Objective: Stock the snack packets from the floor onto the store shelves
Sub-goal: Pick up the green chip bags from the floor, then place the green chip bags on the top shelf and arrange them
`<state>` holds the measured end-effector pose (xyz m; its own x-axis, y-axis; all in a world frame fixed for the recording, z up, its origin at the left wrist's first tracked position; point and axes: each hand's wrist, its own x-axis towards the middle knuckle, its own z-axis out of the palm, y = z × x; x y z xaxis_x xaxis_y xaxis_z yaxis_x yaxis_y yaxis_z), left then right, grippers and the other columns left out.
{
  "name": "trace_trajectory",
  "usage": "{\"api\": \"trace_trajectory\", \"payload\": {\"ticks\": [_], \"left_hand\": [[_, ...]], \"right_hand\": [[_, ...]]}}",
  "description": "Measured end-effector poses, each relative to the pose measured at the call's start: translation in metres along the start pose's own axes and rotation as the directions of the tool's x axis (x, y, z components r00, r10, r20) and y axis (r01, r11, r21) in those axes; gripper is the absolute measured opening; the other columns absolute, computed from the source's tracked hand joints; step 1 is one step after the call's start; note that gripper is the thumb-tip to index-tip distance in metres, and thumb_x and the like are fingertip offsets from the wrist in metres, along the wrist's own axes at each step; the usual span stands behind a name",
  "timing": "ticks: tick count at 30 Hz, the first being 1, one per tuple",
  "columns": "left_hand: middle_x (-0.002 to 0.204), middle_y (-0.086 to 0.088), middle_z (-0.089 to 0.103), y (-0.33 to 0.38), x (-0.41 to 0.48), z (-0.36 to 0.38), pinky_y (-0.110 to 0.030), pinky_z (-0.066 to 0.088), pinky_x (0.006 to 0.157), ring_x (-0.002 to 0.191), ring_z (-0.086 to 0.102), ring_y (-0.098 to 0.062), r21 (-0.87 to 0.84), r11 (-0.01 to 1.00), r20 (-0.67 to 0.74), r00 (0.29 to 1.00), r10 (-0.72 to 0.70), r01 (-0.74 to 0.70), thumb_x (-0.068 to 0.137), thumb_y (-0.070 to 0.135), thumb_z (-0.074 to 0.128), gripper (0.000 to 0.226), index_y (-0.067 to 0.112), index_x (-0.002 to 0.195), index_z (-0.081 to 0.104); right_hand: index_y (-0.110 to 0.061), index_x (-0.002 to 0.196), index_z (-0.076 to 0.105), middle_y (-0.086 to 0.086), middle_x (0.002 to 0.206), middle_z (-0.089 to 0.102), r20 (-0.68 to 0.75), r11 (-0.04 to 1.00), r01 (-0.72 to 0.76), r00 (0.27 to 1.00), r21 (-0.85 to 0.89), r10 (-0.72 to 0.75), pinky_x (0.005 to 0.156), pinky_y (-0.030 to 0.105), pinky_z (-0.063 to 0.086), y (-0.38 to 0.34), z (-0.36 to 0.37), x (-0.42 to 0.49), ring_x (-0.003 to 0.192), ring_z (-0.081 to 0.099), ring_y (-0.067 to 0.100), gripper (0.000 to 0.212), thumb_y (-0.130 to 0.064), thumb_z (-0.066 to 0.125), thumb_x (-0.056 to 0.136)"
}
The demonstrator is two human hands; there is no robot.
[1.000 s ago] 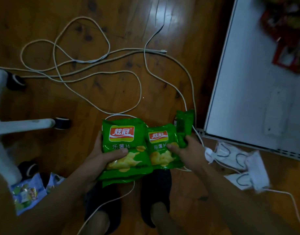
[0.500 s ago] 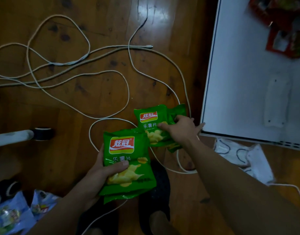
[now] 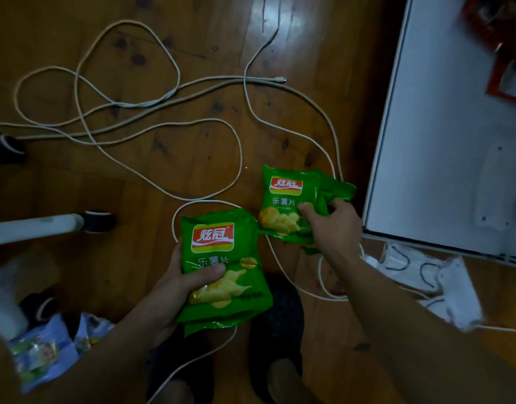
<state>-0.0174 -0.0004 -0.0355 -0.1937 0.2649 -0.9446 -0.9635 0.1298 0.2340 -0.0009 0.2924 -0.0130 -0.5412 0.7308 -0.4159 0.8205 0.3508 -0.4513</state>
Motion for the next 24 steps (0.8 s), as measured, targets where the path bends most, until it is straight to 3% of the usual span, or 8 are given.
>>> {"api": "trace_trajectory", "payload": {"ticks": [3, 5, 7, 9, 10, 12, 17, 24], "left_hand": [[0.132, -0.011, 0.066, 0.016, -0.016, 0.011, -0.062, 0.053, 0.092, 0.112, 0.068, -0.040, -0.015, 1.000, -0.006, 1.000, 0.025, -0.025, 0.074, 0.028, 0.089, 0.069, 0.053, 0.127, 0.052], [0.132, -0.012, 0.066, 0.030, -0.031, 0.020, -0.062, 0.052, 0.094, 0.113, 0.068, -0.039, -0.021, 0.998, 0.023, 0.998, 0.053, -0.053, 0.076, 0.026, 0.087, 0.066, 0.049, 0.128, 0.053], [0.132, -0.013, 0.065, 0.048, -0.053, 0.031, -0.062, 0.052, 0.096, 0.113, 0.068, -0.038, -0.006, 0.996, 0.026, 0.996, 0.087, -0.087, 0.069, 0.030, 0.089, 0.078, 0.044, 0.134, 0.049], [0.133, -0.014, 0.064, 0.066, -0.079, 0.041, -0.061, 0.052, 0.096, 0.114, 0.067, -0.038, 0.016, 0.993, 0.013, 0.993, 0.116, -0.116, 0.055, 0.035, 0.090, 0.099, 0.041, 0.141, 0.043], [0.133, -0.014, 0.064, 0.074, -0.091, 0.045, -0.061, 0.052, 0.096, 0.113, 0.067, -0.039, 0.024, 0.991, 0.013, 0.991, 0.132, -0.132, 0.050, 0.035, 0.091, 0.107, 0.041, 0.144, 0.039], [0.127, -0.013, 0.069, 0.087, -0.112, 0.047, -0.059, 0.054, 0.094, 0.109, 0.069, -0.039, 0.013, 0.990, 0.032, 0.990, 0.138, -0.138, 0.046, 0.030, 0.093, 0.121, 0.042, 0.149, 0.031], [0.121, -0.009, 0.073, 0.116, -0.163, 0.050, -0.059, 0.054, 0.093, 0.103, 0.072, -0.036, 0.024, 0.982, 0.034, 0.982, 0.186, -0.187, 0.032, 0.033, 0.102, 0.142, 0.047, 0.151, 0.026], [0.124, -0.007, 0.071, 0.167, -0.250, 0.054, -0.055, 0.053, 0.098, 0.109, 0.070, -0.032, 0.035, 0.949, 0.069, 0.949, 0.309, -0.312, 0.049, 0.022, 0.094, 0.129, 0.045, 0.153, 0.021]], "right_hand": [[-0.015, 0.076, 0.062, 0.003, 0.080, 0.064, -0.077, 0.998, -0.031, 0.997, -0.050, 0.028, 0.114, 0.047, 0.027, -0.006, -0.014, -0.013, 0.078, 0.056, 0.019, 0.040, -0.053, 0.073, 0.075], [-0.011, 0.073, 0.059, 0.002, 0.077, 0.060, -0.117, 0.995, -0.055, 0.992, -0.081, 0.045, 0.121, 0.042, 0.002, -0.012, -0.028, -0.021, 0.077, 0.049, 0.017, 0.041, -0.050, 0.072, 0.078], [-0.007, 0.073, 0.060, 0.004, 0.077, 0.060, -0.146, 0.997, -0.048, 0.989, -0.066, 0.038, 0.120, 0.037, -0.004, -0.019, -0.041, -0.030, 0.077, 0.052, 0.020, 0.042, -0.047, 0.073, 0.078], [-0.008, 0.073, 0.061, 0.003, 0.076, 0.060, -0.138, 0.999, -0.031, 0.990, -0.029, 0.027, 0.121, 0.039, 0.005, -0.030, -0.052, -0.040, 0.078, 0.056, 0.021, 0.040, -0.046, 0.075, 0.077], [-0.012, 0.073, 0.061, 0.001, 0.075, 0.061, -0.113, 0.999, -0.032, 0.993, 0.023, 0.034, 0.119, 0.043, 0.020, -0.038, -0.057, -0.046, 0.078, 0.058, 0.021, 0.037, -0.045, 0.076, 0.076], [-0.017, 0.076, 0.062, -0.001, 0.076, 0.064, -0.059, 0.980, -0.077, 0.994, 0.182, 0.089, 0.090, 0.040, 0.050, -0.058, -0.069, -0.060, 0.079, 0.064, 0.022, 0.030, -0.043, 0.077, 0.076], [-0.021, 0.081, 0.065, -0.008, 0.075, 0.066, 0.034, 0.935, -0.147, 0.989, 0.322, 0.144, 0.066, 0.026, 0.049, -0.101, -0.107, -0.093, 0.074, 0.065, 0.015, 0.021, -0.038, 0.077, 0.078], [-0.017, 0.082, 0.066, -0.002, 0.078, 0.068, 0.071, 0.942, -0.145, 0.989, 0.302, 0.130, 0.072, 0.033, 0.051, -0.158, -0.169, -0.142, 0.077, 0.065, 0.020, 0.027, -0.042, 0.077, 0.077]]}}
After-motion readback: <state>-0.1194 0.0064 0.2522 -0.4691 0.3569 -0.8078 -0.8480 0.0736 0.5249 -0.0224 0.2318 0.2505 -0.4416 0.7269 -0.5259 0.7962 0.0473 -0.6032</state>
